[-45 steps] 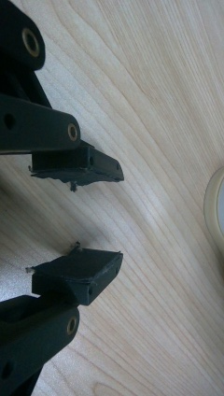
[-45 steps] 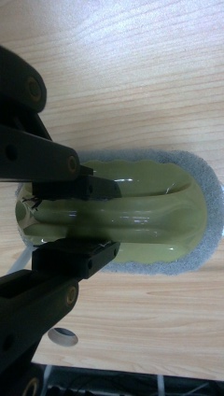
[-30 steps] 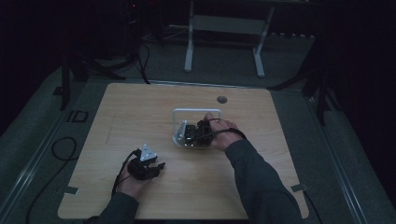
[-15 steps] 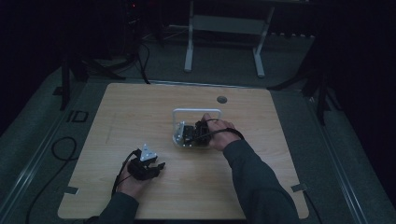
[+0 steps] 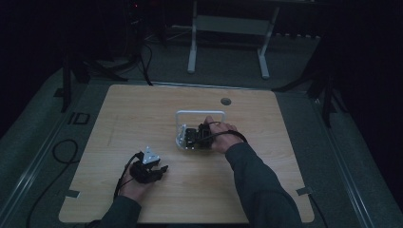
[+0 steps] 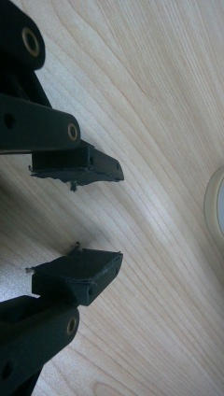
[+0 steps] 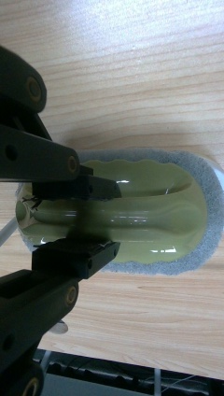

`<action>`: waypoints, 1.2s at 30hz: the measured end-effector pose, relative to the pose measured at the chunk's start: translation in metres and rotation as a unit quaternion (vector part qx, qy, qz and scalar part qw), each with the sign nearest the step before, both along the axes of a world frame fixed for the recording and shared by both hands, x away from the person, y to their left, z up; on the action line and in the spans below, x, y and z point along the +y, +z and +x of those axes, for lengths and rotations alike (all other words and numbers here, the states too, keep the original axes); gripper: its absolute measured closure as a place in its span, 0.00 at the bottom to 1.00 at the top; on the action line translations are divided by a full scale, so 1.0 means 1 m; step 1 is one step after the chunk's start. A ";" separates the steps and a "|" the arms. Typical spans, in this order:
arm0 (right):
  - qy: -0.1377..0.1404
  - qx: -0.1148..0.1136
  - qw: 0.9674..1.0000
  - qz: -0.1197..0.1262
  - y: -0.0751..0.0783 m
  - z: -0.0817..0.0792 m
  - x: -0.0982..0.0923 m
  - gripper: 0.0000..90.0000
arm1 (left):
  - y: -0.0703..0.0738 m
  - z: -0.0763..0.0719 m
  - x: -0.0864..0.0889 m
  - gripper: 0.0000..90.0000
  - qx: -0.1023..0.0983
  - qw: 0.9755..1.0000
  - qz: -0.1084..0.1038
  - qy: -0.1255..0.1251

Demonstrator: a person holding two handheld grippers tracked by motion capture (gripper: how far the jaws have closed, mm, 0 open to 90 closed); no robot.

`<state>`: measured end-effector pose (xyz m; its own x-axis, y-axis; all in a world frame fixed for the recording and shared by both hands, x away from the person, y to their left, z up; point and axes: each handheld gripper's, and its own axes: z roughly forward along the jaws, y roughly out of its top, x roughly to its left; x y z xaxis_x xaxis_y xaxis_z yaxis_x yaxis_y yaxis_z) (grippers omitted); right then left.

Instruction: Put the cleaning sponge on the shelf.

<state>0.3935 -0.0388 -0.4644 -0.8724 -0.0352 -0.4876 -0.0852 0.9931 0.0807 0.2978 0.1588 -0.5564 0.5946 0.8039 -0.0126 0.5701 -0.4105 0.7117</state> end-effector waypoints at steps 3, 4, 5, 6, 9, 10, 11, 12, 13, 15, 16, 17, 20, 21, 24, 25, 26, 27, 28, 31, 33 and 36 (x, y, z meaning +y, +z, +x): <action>0.003 -0.001 1.000 -0.004 -0.003 0.000 0.002 0.80 | 0.000 0.000 0.000 0.61 0.000 1.000 -0.001 0.000; 0.001 -0.002 1.000 -0.004 -0.003 0.000 0.002 0.80 | 0.000 0.000 0.000 0.61 0.000 1.000 -0.001 0.001; 0.002 -0.002 1.000 -0.003 -0.003 0.000 0.003 0.80 | 0.000 0.000 0.000 0.61 0.000 1.000 0.000 0.000; 0.003 -0.001 1.000 -0.005 -0.003 0.001 0.003 0.80 | 0.000 0.000 0.000 0.61 0.000 1.000 0.000 0.000; -0.004 -0.001 1.000 -0.004 -0.004 0.002 0.003 0.80 | 0.000 0.000 0.000 0.61 0.000 1.000 -0.001 0.001; -0.003 -0.001 1.000 -0.003 -0.004 0.002 0.003 0.80 | 0.000 0.000 0.000 0.61 0.000 1.000 0.000 0.000; -0.003 -0.002 1.000 -0.005 -0.004 0.002 0.003 0.80 | 0.000 0.000 0.000 0.61 0.000 1.000 0.000 0.000; -0.004 -0.004 1.000 -0.003 -0.004 0.002 0.003 0.79 | 0.000 0.000 0.000 0.61 0.000 1.000 0.000 0.000; -0.004 -0.006 1.000 -0.003 -0.005 0.003 0.003 0.79 | 0.000 0.000 0.000 0.61 0.000 1.000 0.001 0.000; -0.006 -0.010 1.000 -0.003 -0.006 0.004 0.003 0.79 | 0.000 0.000 0.000 0.61 0.000 1.000 0.001 -0.001; -0.007 -0.013 1.000 -0.002 -0.006 0.004 0.003 0.80 | 0.000 0.000 0.000 0.61 0.000 1.000 0.002 -0.001; -0.007 -0.013 1.000 -0.002 -0.006 0.004 0.003 0.80 | 0.000 0.000 0.000 0.61 0.000 1.000 0.002 -0.001; -0.012 -0.021 1.000 -0.004 -0.009 0.005 0.003 0.80 | 0.000 0.000 0.000 0.61 0.000 1.000 0.002 -0.001; -0.012 -0.023 1.000 -0.005 -0.009 0.006 0.004 0.80 | 0.000 0.000 0.000 0.61 0.000 1.000 0.001 -0.001; -0.019 -0.027 0.999 -0.008 -0.012 0.007 0.004 0.77 | 0.000 0.000 0.000 0.61 0.000 1.000 0.001 -0.001; -0.020 -0.029 0.999 -0.011 -0.013 0.007 0.005 0.76 | 0.000 0.000 0.000 0.61 0.000 1.000 0.001 -0.001; -0.020 -0.031 0.999 -0.015 -0.014 0.008 0.005 0.73 | 0.000 0.000 0.000 0.61 0.000 1.000 0.001 -0.001; -0.024 -0.029 0.999 -0.011 -0.015 0.009 0.005 0.71 | 0.000 0.000 0.000 0.60 0.001 1.000 0.001 -0.001; -0.027 -0.028 0.999 -0.009 -0.015 0.010 0.004 0.69 | 0.000 0.000 0.000 0.60 0.000 1.000 0.001 -0.001; -0.039 -0.024 0.999 -0.003 -0.014 0.012 0.003 0.62 | 0.000 0.000 0.000 0.60 0.000 1.000 0.001 -0.001; -0.038 -0.027 0.999 0.006 -0.011 0.013 0.001 0.56 | 0.000 0.000 0.000 0.60 0.000 1.000 0.001 -0.001; -0.046 -0.026 0.998 0.033 -0.004 0.012 -0.003 0.49 | 0.000 0.000 0.000 0.60 0.000 1.000 0.001 -0.001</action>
<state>0.4054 -0.0415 -0.4681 -0.8443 0.0778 -0.5303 0.0002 0.9895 0.1448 0.2978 0.1588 -0.5563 0.5967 0.8024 -0.0108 0.5693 -0.4139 0.7104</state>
